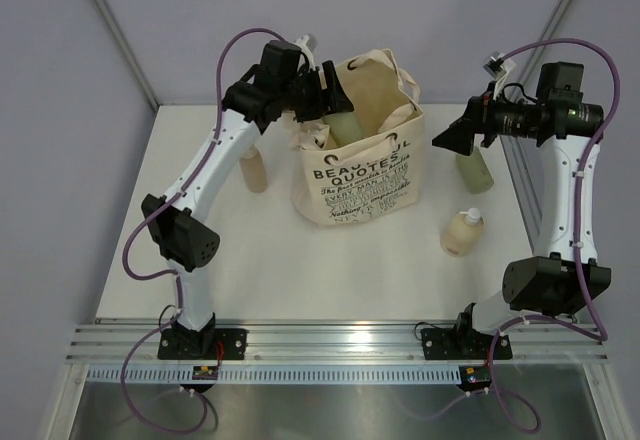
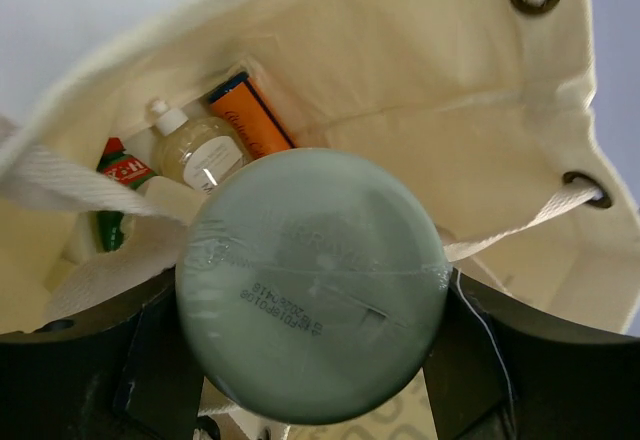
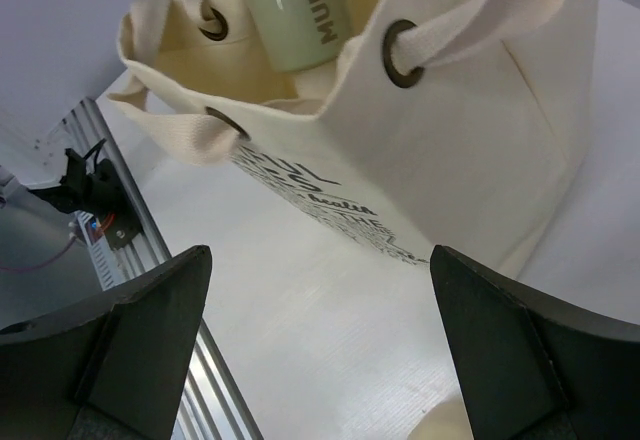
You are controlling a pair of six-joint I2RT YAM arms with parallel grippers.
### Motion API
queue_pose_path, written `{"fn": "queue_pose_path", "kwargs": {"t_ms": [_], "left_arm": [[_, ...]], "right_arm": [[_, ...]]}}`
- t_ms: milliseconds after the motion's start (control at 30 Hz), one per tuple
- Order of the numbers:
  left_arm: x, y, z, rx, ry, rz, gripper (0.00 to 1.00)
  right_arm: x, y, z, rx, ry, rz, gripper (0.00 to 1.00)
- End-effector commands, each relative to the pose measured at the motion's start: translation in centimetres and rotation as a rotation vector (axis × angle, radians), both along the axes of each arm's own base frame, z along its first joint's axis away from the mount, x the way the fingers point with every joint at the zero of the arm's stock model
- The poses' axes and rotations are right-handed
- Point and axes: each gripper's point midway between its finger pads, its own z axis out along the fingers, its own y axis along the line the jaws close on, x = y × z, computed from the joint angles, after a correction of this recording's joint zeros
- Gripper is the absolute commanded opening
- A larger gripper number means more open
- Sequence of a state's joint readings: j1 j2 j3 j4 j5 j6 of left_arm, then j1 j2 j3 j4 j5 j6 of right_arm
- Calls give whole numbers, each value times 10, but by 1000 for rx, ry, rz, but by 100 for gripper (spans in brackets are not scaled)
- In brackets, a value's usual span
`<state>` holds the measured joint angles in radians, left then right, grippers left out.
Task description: Place the personal care products into the canvas bag
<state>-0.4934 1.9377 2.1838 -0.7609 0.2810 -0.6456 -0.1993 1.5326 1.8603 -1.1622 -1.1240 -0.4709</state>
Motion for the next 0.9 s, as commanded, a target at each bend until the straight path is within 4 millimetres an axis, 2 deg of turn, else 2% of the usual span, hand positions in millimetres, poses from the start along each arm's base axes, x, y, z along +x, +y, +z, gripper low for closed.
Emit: {"fn": "queue_pose_path", "kwargs": {"t_ms": [0,33,67,100,133,167,333,367,467,567,633,700,733,800,833,867], "left_arm": [[-4,2,18,110,-166,-43,32],[-4,2,16,121,-171,-44,37],[-4,3,16,129,-184,-53,42],[-3,2,14,133,-186,-55,46],[-4,2,14,136,-191,-61,58],[-2,1,13,143,-203,-71,62],[-4,-5,12,137,-220,-118,70],[-6,-6,13,134,-222,-131,76],[-9,-5,14,142,-235,-146,78],[-13,-4,20,140,-260,-165,80],[-17,-3,31,133,-301,-188,82],[-21,-3,36,131,-326,-206,91],[-25,0,45,128,-350,-206,94],[-29,2,49,129,-368,-212,96],[-32,5,56,127,-385,-211,97],[-34,6,58,125,-391,-214,97]], "right_arm": [[20,-21,-18,-118,-27,-114,99],[25,-27,-23,-137,-21,-150,99],[30,-36,-35,-158,25,-215,99],[37,-42,-36,-167,13,-248,100],[40,-47,-41,-174,28,-279,99],[44,-56,-51,-188,66,-334,100],[73,-97,-85,-226,202,-586,99],[79,-107,-98,-231,260,-651,99],[85,-121,-121,-250,340,-733,99],[94,-129,-147,-271,389,-760,100],[102,-138,-156,-305,384,-784,100],[108,-147,-173,-354,403,-788,99],[110,-156,-180,-411,394,-791,100],[116,-167,-197,-487,403,-771,99],[119,-176,-198,-560,372,-742,100],[119,-182,-215,-604,408,-721,99]]}}
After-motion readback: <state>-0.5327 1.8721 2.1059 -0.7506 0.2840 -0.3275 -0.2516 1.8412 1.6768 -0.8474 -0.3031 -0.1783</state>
